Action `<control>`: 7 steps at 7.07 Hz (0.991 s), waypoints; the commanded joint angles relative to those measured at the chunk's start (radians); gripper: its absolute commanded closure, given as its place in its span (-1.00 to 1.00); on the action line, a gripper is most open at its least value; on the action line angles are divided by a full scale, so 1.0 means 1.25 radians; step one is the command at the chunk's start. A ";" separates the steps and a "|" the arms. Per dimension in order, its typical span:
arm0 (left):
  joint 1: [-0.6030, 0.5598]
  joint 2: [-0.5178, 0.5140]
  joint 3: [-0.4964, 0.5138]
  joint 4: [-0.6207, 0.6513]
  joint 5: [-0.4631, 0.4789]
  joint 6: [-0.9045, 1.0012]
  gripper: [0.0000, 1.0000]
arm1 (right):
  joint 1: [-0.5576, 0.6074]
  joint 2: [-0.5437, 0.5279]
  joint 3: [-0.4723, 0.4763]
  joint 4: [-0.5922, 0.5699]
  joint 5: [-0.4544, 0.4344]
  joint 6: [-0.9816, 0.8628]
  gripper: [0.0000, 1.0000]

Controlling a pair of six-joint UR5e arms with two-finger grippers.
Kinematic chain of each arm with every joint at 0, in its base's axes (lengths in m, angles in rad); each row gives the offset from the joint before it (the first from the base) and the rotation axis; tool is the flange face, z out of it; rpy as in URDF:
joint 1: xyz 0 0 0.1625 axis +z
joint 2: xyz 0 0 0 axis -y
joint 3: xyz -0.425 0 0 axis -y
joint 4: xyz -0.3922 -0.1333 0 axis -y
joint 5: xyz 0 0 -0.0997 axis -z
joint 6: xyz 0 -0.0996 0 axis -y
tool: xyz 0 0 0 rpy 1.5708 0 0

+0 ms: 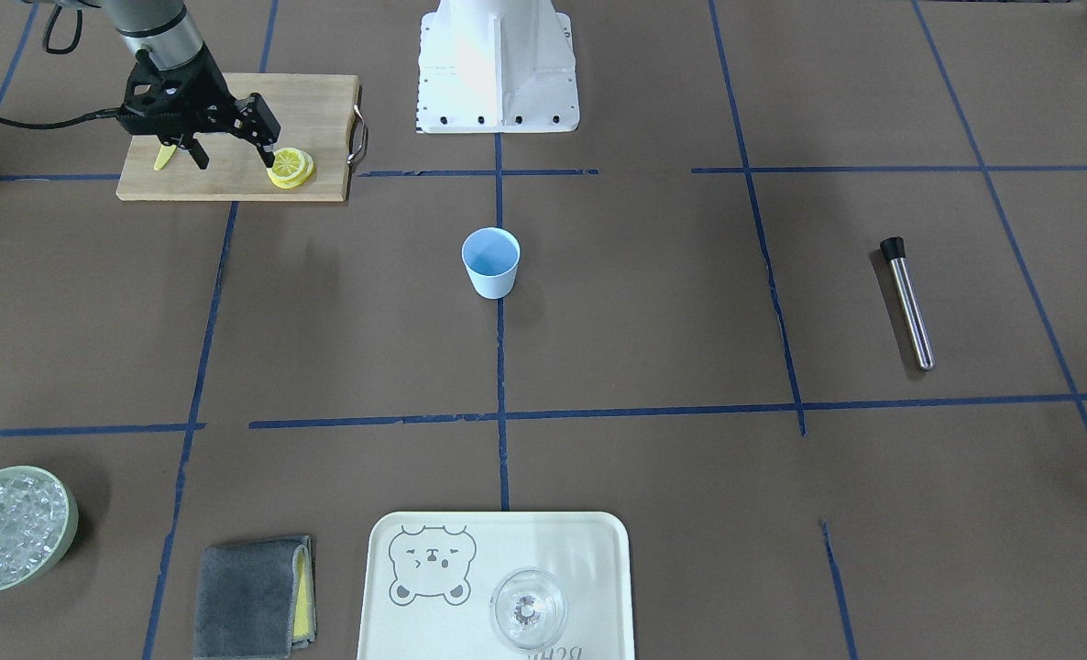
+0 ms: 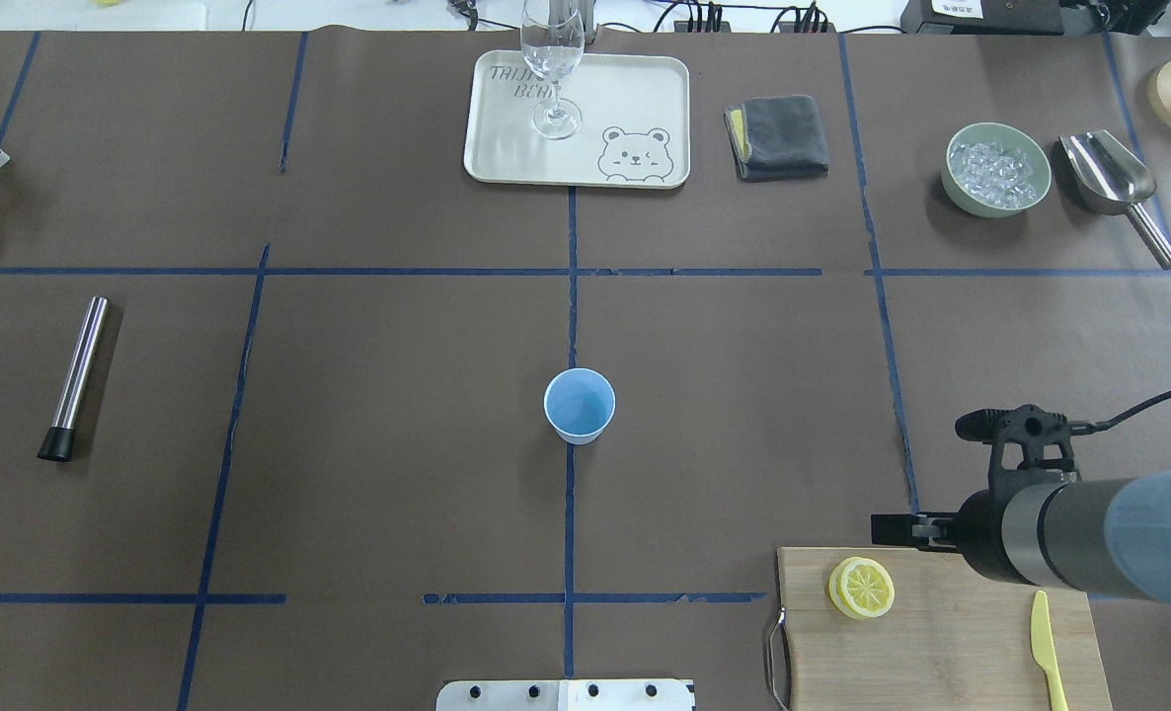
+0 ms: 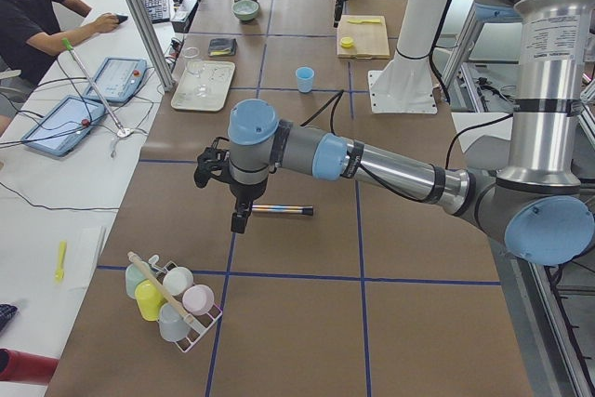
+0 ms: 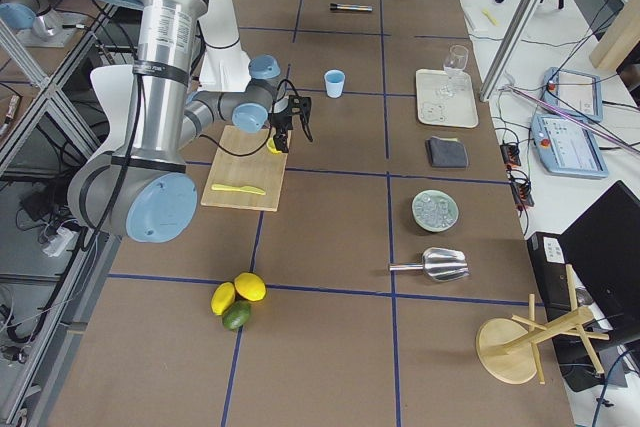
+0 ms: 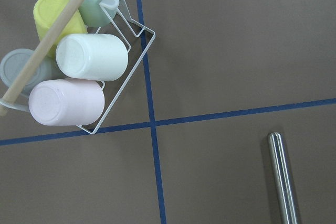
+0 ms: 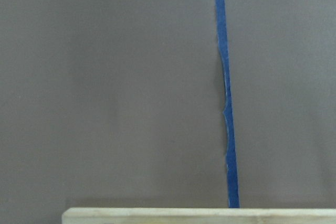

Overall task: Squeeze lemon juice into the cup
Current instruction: 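Move the right gripper down over the lemon slice on the cutting board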

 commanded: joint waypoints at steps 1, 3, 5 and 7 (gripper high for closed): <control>0.000 0.002 -0.007 0.000 0.000 0.000 -1.00 | -0.062 0.038 -0.020 -0.042 -0.041 0.035 -1.00; 0.000 0.002 -0.007 0.000 0.000 0.000 -1.00 | -0.077 0.080 -0.055 -0.042 -0.050 0.045 -1.00; 0.000 0.002 -0.005 0.000 0.000 0.000 -1.00 | -0.083 0.079 -0.062 -0.042 -0.050 0.045 -1.00; 0.000 0.002 -0.005 0.000 0.000 0.001 -1.00 | -0.099 0.071 -0.063 -0.042 -0.050 0.063 -1.00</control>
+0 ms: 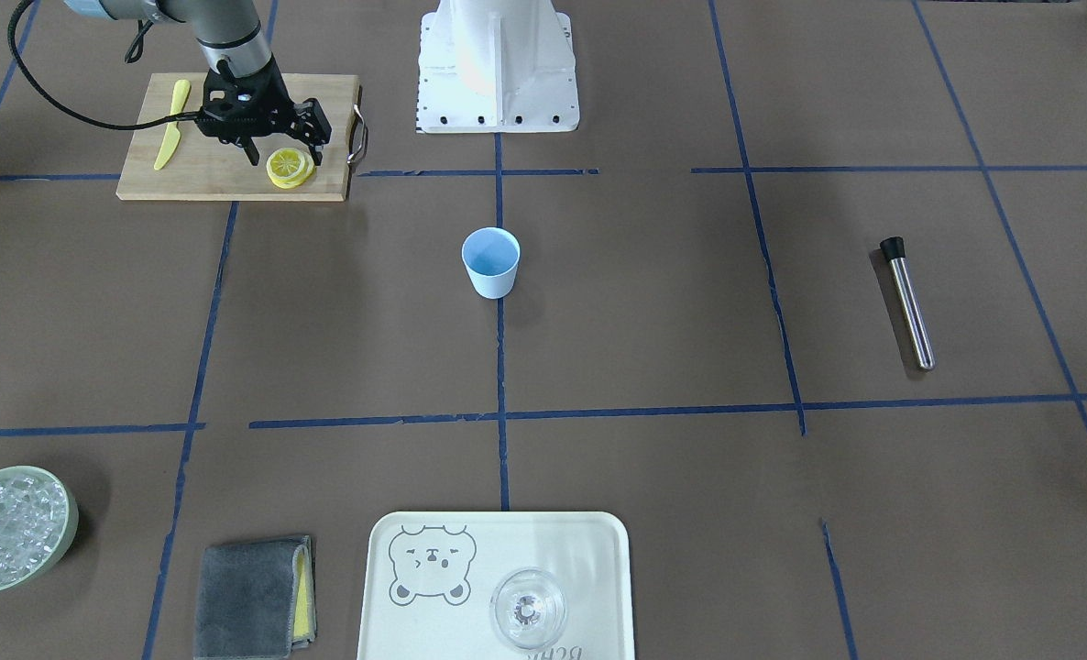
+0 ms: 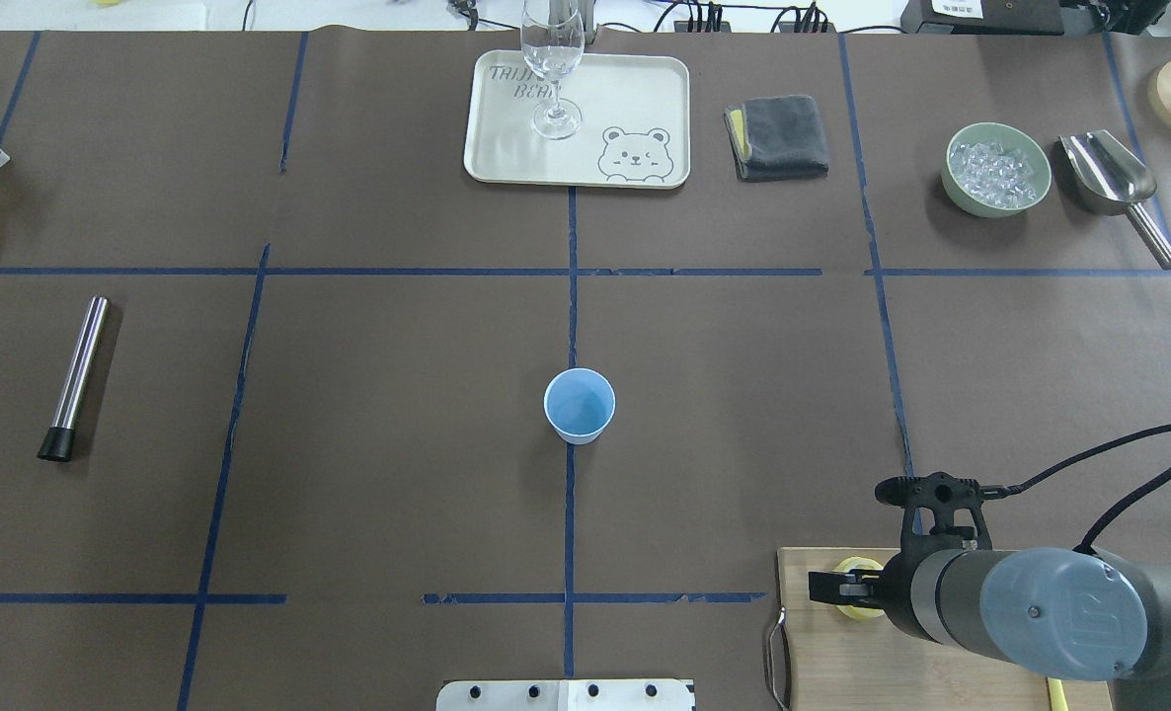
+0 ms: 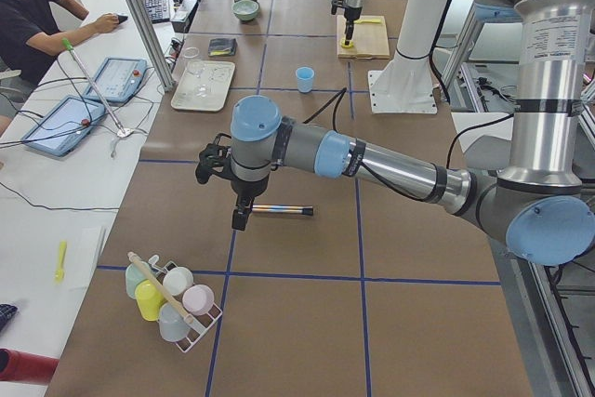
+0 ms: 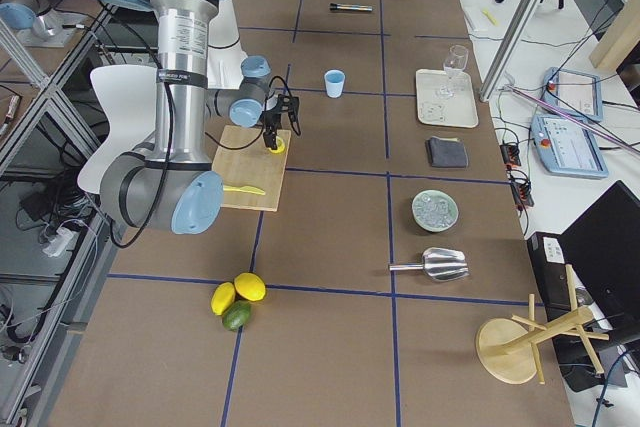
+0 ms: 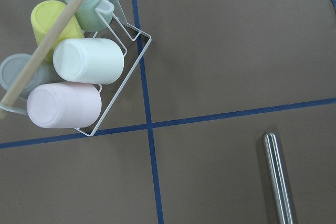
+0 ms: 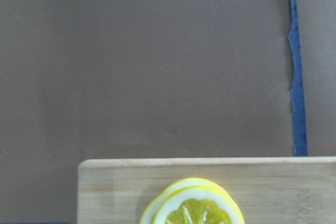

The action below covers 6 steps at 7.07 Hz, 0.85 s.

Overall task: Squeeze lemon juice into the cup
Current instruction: 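Move the right gripper down over the lemon slice on the cutting board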

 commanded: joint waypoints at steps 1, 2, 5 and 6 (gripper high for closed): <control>0.000 0.000 0.000 0.000 -0.001 0.001 -1.00 | -0.017 -0.003 -0.003 0.000 0.000 0.009 -1.00; 0.000 0.000 0.001 0.000 -0.001 0.000 -1.00 | -0.018 -0.003 -0.005 -0.001 0.002 0.009 -1.00; 0.000 0.000 0.000 0.000 -0.001 0.001 -1.00 | -0.020 0.007 -0.028 0.001 0.005 0.009 -1.00; 0.000 0.000 0.000 0.000 -0.001 0.001 -1.00 | -0.020 0.007 -0.026 0.001 0.007 0.009 -1.00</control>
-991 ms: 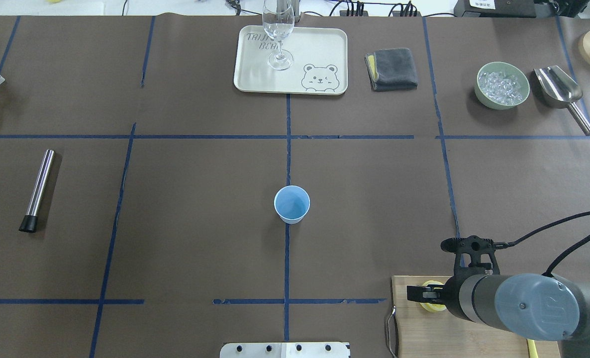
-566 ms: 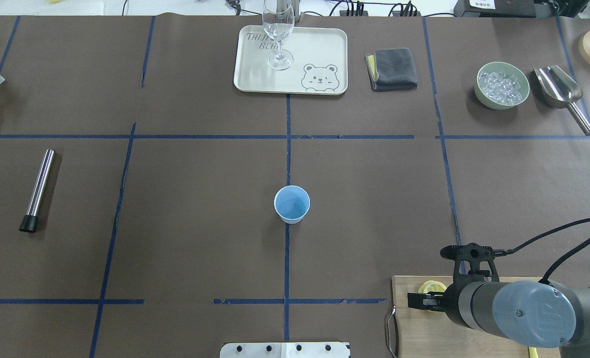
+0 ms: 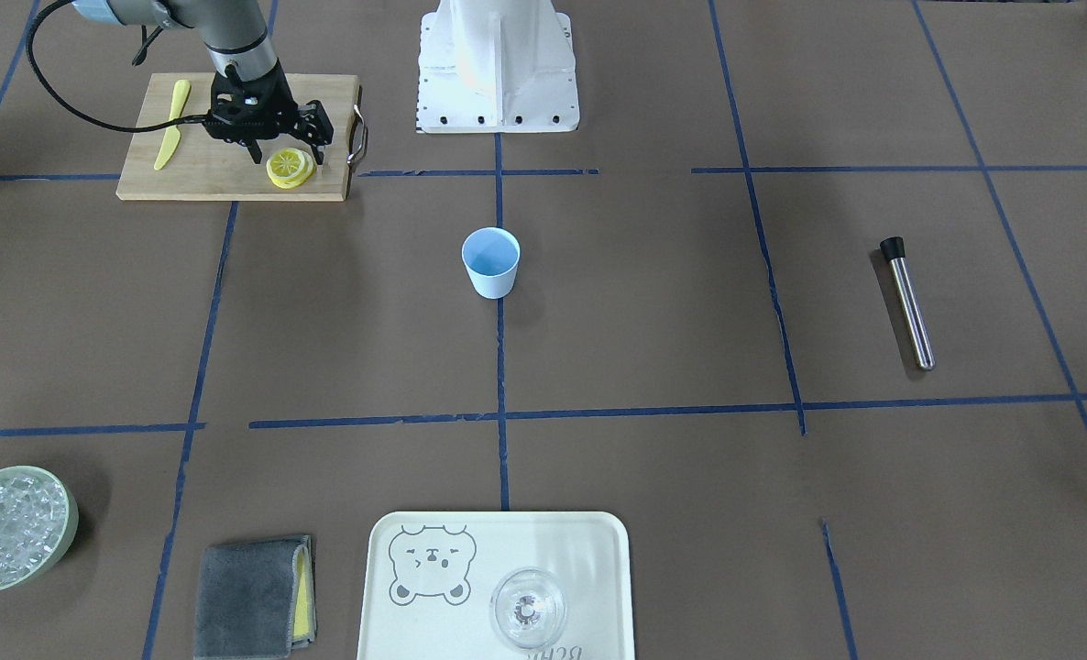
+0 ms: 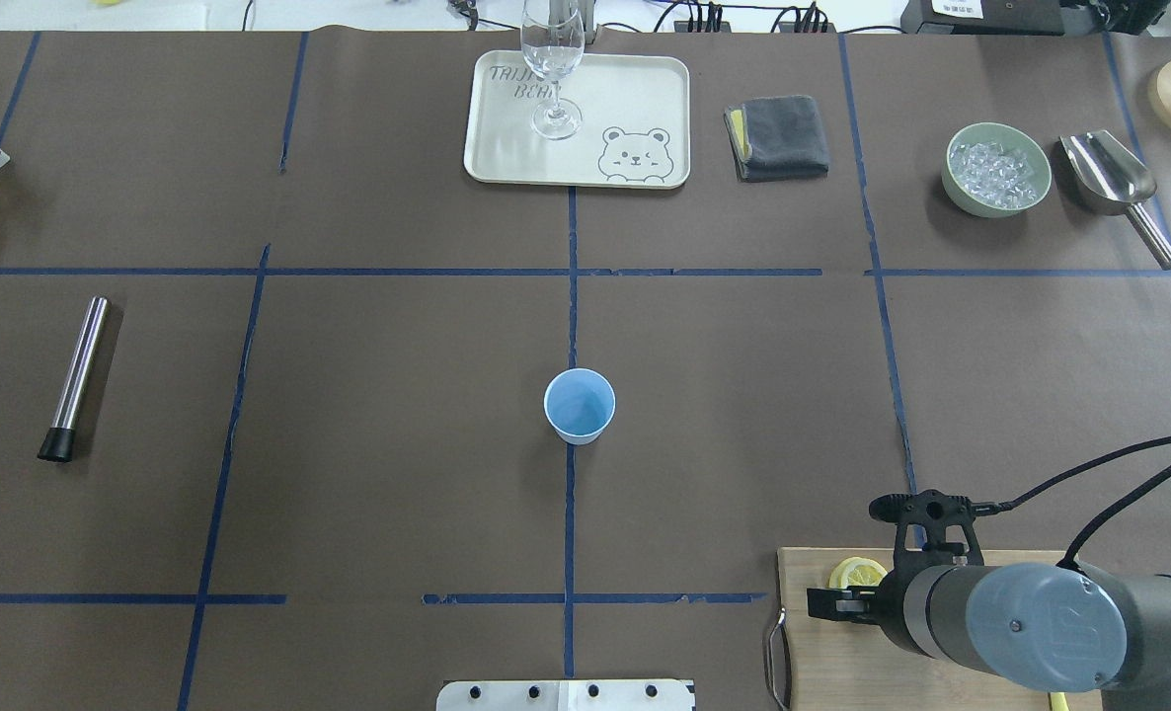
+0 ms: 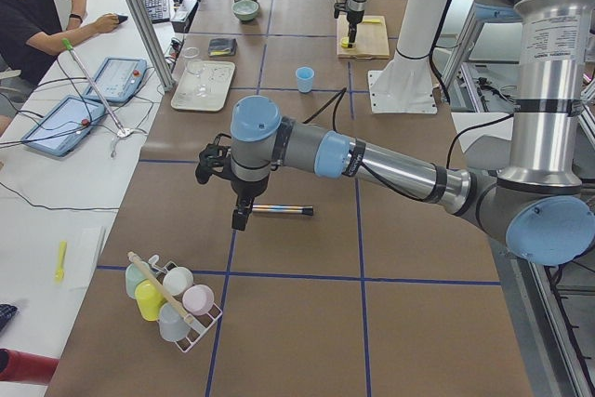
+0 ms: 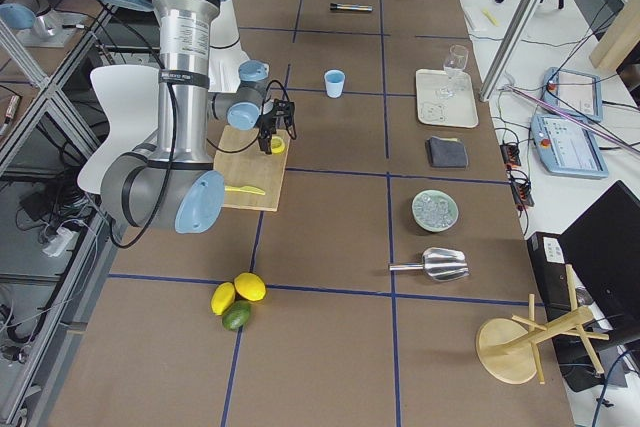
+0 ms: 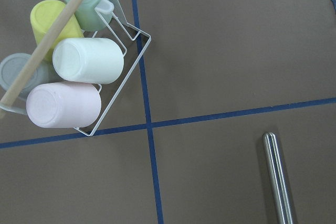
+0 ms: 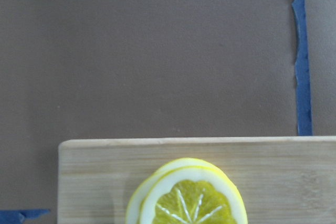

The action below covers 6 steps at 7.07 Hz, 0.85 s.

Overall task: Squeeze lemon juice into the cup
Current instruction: 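Move the right gripper down over the lemon slice on the cutting board, then grasp the lemon slice with the right gripper and lift it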

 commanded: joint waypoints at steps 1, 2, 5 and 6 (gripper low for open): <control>0.000 0.000 0.001 0.000 0.000 0.000 -1.00 | 0.001 0.003 -0.001 0.001 0.004 0.000 -0.99; 0.000 0.000 0.001 0.000 0.000 0.000 -1.00 | 0.001 0.003 -0.001 0.001 0.004 0.000 -0.94; 0.000 0.000 -0.001 -0.001 0.001 0.000 -1.00 | 0.002 0.002 0.000 0.001 0.009 -0.001 -0.84; 0.000 -0.001 -0.003 -0.001 0.001 0.000 -1.00 | 0.003 -0.001 0.001 0.001 0.012 -0.001 -0.82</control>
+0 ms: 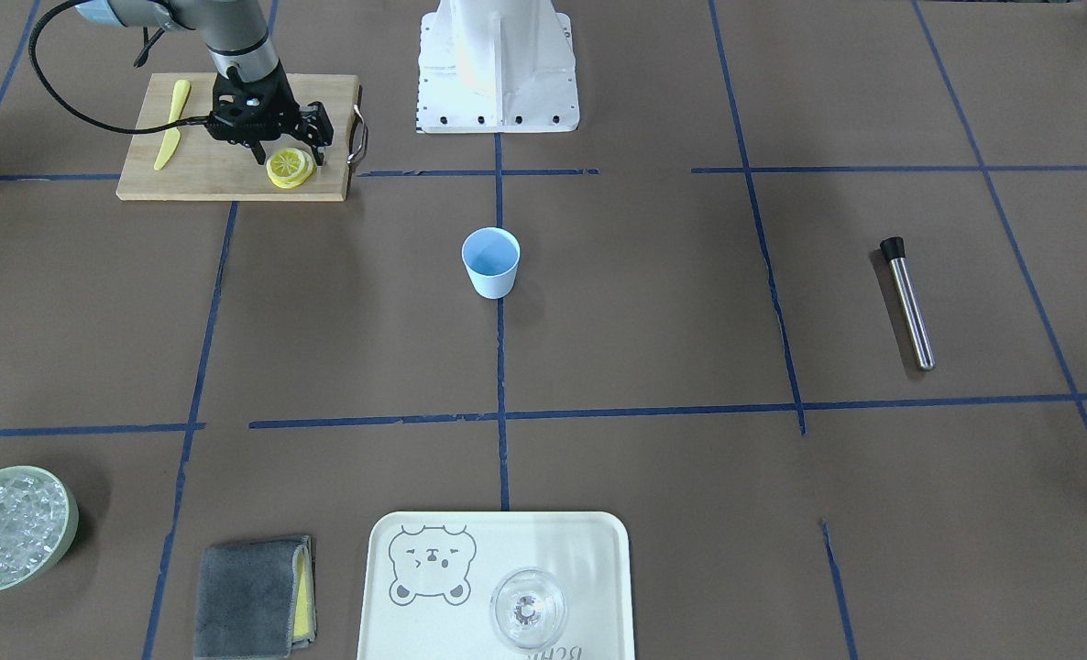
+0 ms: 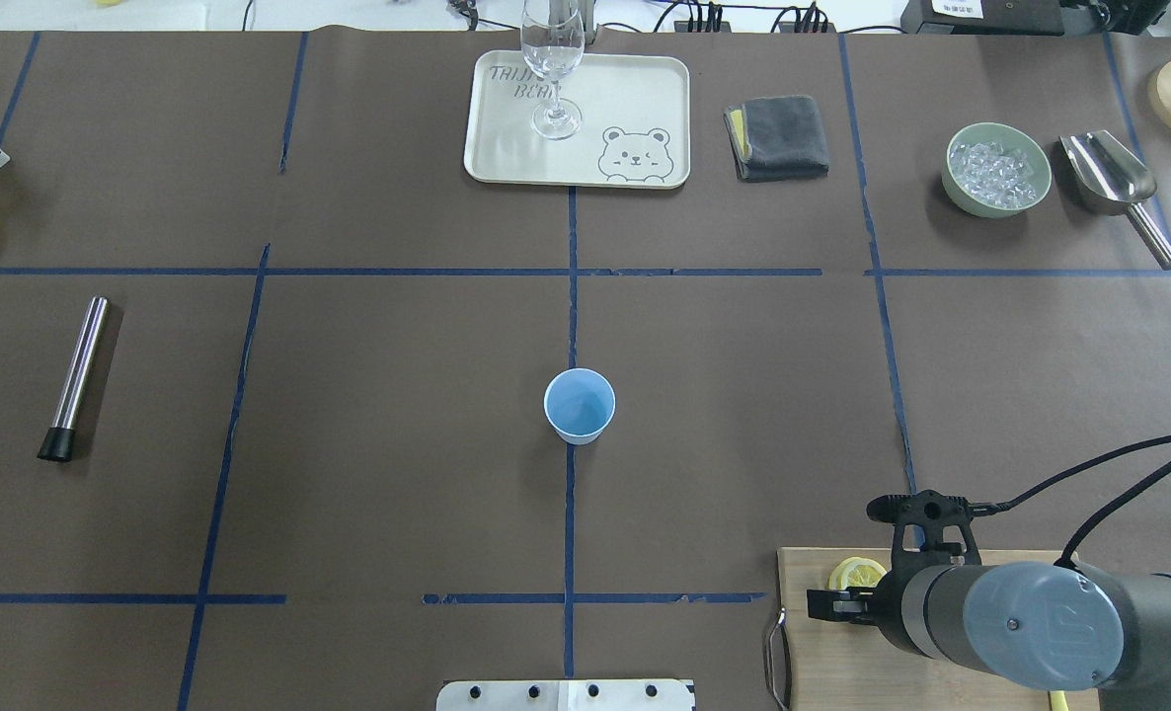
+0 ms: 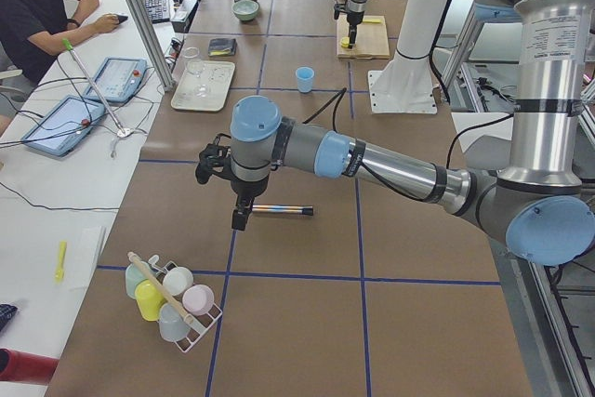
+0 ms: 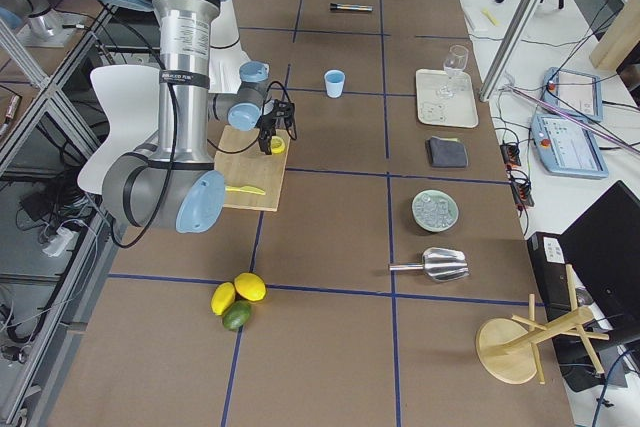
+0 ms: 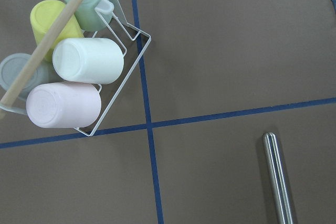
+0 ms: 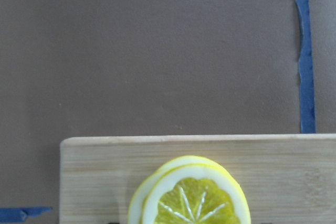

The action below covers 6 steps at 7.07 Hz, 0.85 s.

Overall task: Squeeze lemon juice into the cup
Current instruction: 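Grasp the lemon slice with the right gripper and lift it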

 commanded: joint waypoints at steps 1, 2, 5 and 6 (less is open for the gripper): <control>0.000 -0.002 -0.001 0.000 0.000 0.000 -1.00 | 0.007 -0.005 0.005 -0.001 0.006 0.000 -0.82; 0.000 -0.003 -0.001 0.001 0.000 0.000 -1.00 | 0.009 -0.004 0.003 -0.001 0.006 0.000 -0.84; 0.000 -0.005 -0.001 0.001 0.000 0.000 -1.00 | 0.007 0.001 -0.005 -0.002 0.003 0.000 -0.83; 0.000 -0.005 -0.001 0.001 0.000 0.000 -1.00 | 0.007 0.001 -0.005 -0.002 0.003 0.000 -0.70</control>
